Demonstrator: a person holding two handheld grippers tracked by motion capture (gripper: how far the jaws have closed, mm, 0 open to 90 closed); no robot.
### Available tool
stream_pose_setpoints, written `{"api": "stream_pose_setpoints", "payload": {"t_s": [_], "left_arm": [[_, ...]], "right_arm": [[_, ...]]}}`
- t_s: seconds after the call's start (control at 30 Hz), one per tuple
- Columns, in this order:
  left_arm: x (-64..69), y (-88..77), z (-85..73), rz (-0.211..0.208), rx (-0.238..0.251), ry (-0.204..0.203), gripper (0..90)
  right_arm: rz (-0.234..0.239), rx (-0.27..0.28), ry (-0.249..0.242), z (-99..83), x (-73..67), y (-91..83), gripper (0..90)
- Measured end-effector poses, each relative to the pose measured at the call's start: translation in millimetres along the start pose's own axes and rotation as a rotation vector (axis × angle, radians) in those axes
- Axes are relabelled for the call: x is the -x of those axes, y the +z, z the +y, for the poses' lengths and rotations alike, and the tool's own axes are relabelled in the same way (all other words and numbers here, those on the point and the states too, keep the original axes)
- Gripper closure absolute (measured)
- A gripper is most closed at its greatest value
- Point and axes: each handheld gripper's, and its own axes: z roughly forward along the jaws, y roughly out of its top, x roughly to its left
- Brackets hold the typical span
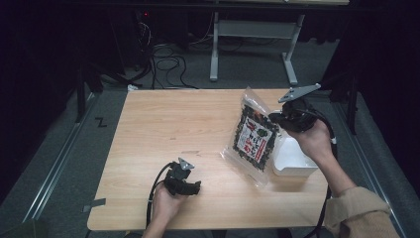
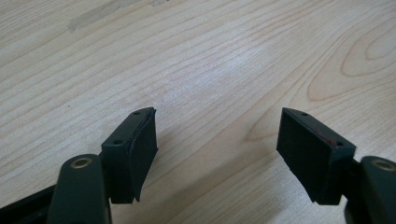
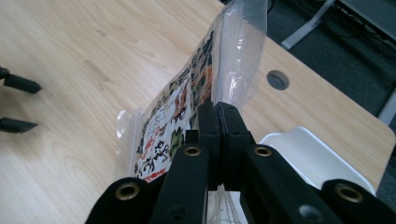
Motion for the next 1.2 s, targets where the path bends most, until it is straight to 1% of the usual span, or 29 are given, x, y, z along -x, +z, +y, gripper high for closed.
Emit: {"api": "stream_pose_setpoints", "payload": {"t_s": [0.17,0.2,0.23,0.27,0.3,0.37,0.43,0.57,0.63,0.7,0.87,0.97,1.0,1.03,1.2], "left_arm": [[0.3,0.8,0.0,-0.001,-0.003,-0.002,29.4],[0.3,0.8,0.0,-0.001,-0.003,-0.002,29.6],[0.4,0.8,-0.1,-0.002,-0.003,-0.001,29.6],[0.2,0.8,0.0,-0.002,-0.007,0.005,30.3],[0.3,1.0,-0.1,-0.003,-0.007,0.004,30.6],[0.2,0.9,-0.1,-0.002,-0.008,0.004,31.1],[-0.2,0.6,-0.4,-0.004,-0.003,-0.008,31.5],[-0.7,1.0,-0.3,-0.009,-0.002,-0.014,32.0],[-0.9,1.0,-0.2,-0.009,-0.005,-0.01,31.8],[-0.9,1.2,-0.2,-0.009,-0.006,-0.01,31.5],[-0.4,1.1,-0.2,-0.012,-0.009,-0.011,30.5],[0.1,1.2,-0.4,-0.013,-0.012,-0.009,29.9],[0.3,1.3,-0.4,-0.013,-0.012,-0.008,29.9],[0.5,1.4,-0.5,-0.014,-0.013,-0.007,29.9],[0.9,1.6,-0.6,-0.01,-0.015,-0.003,29.9]], "right_arm": [[-0.036,0.01,0.008,-1.3,9.2,-4.4,90.0],[-0.036,0.01,0.008,-1.3,9.2,-4.4,90.0],[-0.039,0.01,0.013,-1.7,11.2,-5.2,90.0],[-0.049,0.008,0.023,-2.7,16.5,-6.1,90.0],[-0.057,0.006,0.03,-2.8,17.8,-6.3,90.0],[-0.058,0.008,0.033,-3.2,19.7,-6.8,90.0],[-0.065,0.013,0.041,-3.8,23.1,-8.7,90.0],[-0.084,0.028,0.064,-7.0,33.3,-15.5,90.0],[-0.087,0.031,0.068,-7.7,35.7,-16.9,90.0],[-0.107,0.027,0.082,-9.8,41.7,-19.7,90.0],[-0.126,0.033,0.096,-12.9,47.2,-24.0,90.0],[-0.142,0.048,0.113,-15.3,52.9,-30.3,90.0],[-0.142,0.048,0.113,-15.3,52.9,-30.3,90.0],[-0.156,0.05,0.119,-16.5,56.2,-33.5,90.0],[-0.173,0.063,0.133,-19.9,62.7,-40.8,90.0]]}}
